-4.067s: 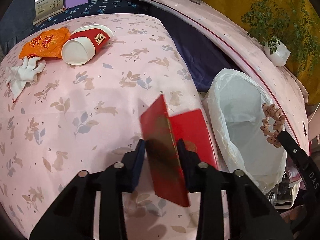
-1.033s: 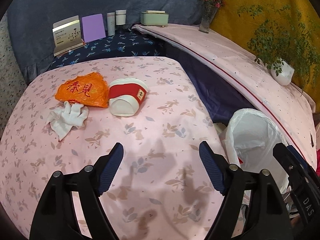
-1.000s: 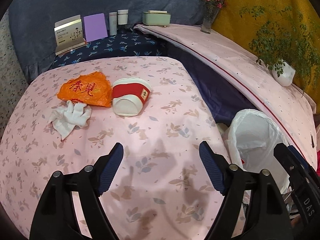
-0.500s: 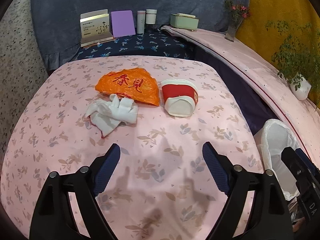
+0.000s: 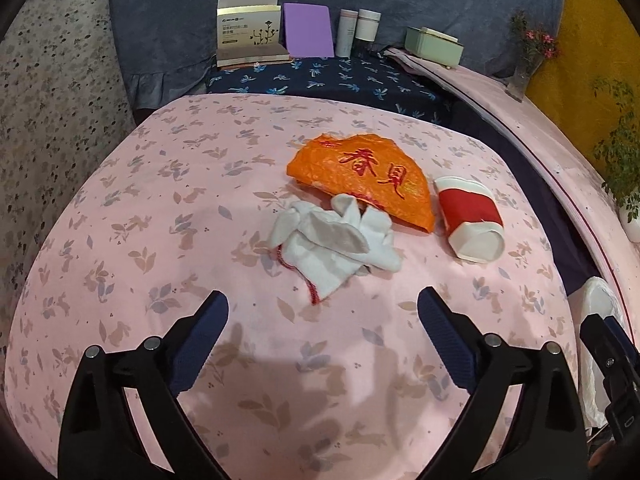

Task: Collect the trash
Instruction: 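Grasp the white glove with the left gripper while the right grasps the red-and-white cup, then carry the glove and cup toward the bin with both grippers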

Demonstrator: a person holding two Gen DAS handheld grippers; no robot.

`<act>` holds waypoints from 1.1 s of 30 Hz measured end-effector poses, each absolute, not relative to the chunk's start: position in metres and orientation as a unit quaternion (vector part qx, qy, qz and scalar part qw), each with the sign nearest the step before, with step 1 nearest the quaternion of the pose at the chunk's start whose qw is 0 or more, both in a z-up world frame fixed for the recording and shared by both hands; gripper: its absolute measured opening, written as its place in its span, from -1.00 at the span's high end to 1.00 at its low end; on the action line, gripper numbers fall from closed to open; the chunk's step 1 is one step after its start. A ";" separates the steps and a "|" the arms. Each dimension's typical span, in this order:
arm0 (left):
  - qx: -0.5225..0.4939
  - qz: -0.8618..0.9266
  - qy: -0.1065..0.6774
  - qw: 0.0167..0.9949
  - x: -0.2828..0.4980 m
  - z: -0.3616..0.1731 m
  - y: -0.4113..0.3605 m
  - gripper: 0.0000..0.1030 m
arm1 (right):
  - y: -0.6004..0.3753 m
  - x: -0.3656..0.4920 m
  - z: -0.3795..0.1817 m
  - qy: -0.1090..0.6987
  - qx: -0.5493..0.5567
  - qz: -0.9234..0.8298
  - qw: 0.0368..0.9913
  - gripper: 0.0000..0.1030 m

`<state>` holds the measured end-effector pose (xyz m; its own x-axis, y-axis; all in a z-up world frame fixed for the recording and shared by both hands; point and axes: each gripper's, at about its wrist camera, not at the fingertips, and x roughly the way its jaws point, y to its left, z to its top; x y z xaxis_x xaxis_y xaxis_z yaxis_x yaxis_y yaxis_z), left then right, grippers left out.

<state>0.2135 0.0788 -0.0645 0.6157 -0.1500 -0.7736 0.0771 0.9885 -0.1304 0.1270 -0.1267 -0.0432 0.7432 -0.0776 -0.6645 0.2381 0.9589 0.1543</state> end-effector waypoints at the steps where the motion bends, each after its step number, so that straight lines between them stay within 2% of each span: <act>1: -0.046 -0.062 0.436 0.896 0.219 -0.067 0.082 -0.77 | -0.124 0.133 -0.045 0.350 0.115 -0.082 0.926 -0.27; 15: -0.064 -0.080 0.467 0.878 0.284 -0.097 0.087 -0.79 | -0.106 0.223 -0.078 0.374 0.128 -0.068 0.916 -0.35; 19: -0.067 -0.092 0.469 0.876 0.292 -0.103 0.082 -0.73 | -0.107 0.242 -0.088 0.381 0.130 -0.071 0.913 -0.35; 21: -0.067 -0.100 0.471 0.874 0.295 -0.106 0.079 -0.55 | -0.107 0.249 -0.093 0.384 0.129 -0.073 0.911 -0.35; 25: -0.061 -0.108 0.468 0.875 0.298 -0.109 0.074 -0.38 | -0.108 0.262 -0.102 0.391 0.133 -0.076 0.908 -0.35; 30: -0.064 -0.122 0.468 0.873 0.299 -0.107 0.072 0.11 | -0.108 0.270 -0.107 0.393 0.135 -0.075 0.906 -0.29; 33: -0.069 -0.125 0.469 0.871 0.297 -0.104 0.073 0.33 | -0.107 0.266 -0.104 0.386 0.129 -0.075 0.910 -0.28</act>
<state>0.2969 0.0730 -0.1045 0.5284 -0.2824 -0.8007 0.1531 0.9593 -0.2373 0.2662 -0.1070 -0.1043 0.6910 -0.0365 -0.7220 0.2351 0.9558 0.1767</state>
